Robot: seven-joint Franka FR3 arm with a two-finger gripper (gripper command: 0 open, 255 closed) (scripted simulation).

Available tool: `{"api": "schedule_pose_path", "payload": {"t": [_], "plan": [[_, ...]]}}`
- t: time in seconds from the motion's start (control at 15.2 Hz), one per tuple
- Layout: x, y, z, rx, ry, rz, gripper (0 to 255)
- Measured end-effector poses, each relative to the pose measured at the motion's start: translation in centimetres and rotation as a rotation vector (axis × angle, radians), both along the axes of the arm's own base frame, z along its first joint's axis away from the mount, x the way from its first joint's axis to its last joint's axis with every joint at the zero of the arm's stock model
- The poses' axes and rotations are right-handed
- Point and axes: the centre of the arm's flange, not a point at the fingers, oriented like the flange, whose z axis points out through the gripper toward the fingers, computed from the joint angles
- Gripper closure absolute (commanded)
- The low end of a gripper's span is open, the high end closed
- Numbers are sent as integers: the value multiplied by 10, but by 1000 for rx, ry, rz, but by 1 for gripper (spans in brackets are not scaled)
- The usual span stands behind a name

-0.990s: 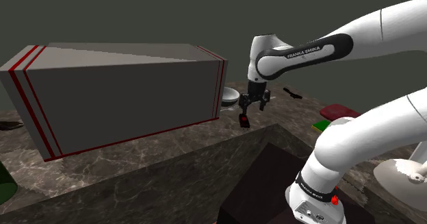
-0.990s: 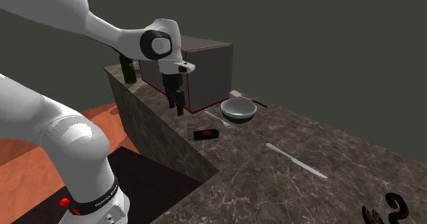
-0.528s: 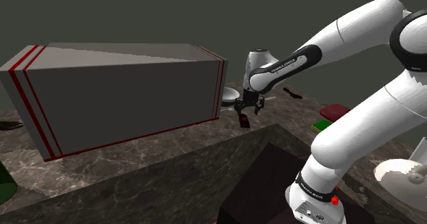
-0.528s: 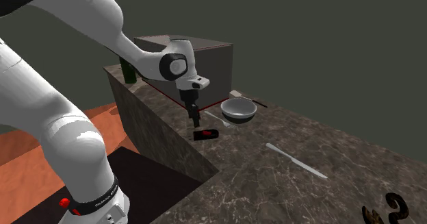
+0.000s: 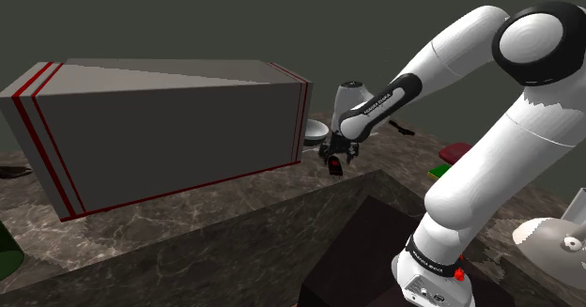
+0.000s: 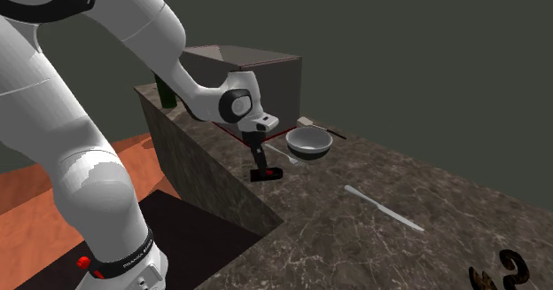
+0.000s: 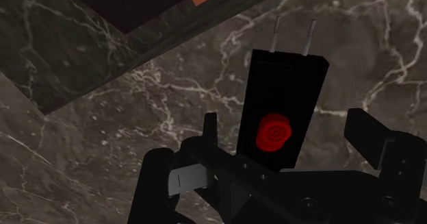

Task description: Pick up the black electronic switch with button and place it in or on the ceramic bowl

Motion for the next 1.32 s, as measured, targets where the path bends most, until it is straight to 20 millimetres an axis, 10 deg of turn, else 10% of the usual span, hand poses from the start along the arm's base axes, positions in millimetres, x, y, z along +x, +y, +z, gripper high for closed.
{"api": "schedule_pose_path", "payload": {"t": [0.59,0.66,1.32], "plan": [[0,-2,-13,0,-1,0,0],[0,-2,-13,0,-1,0,255],[0,-2,-12,-1,-3,-1,255]]}}
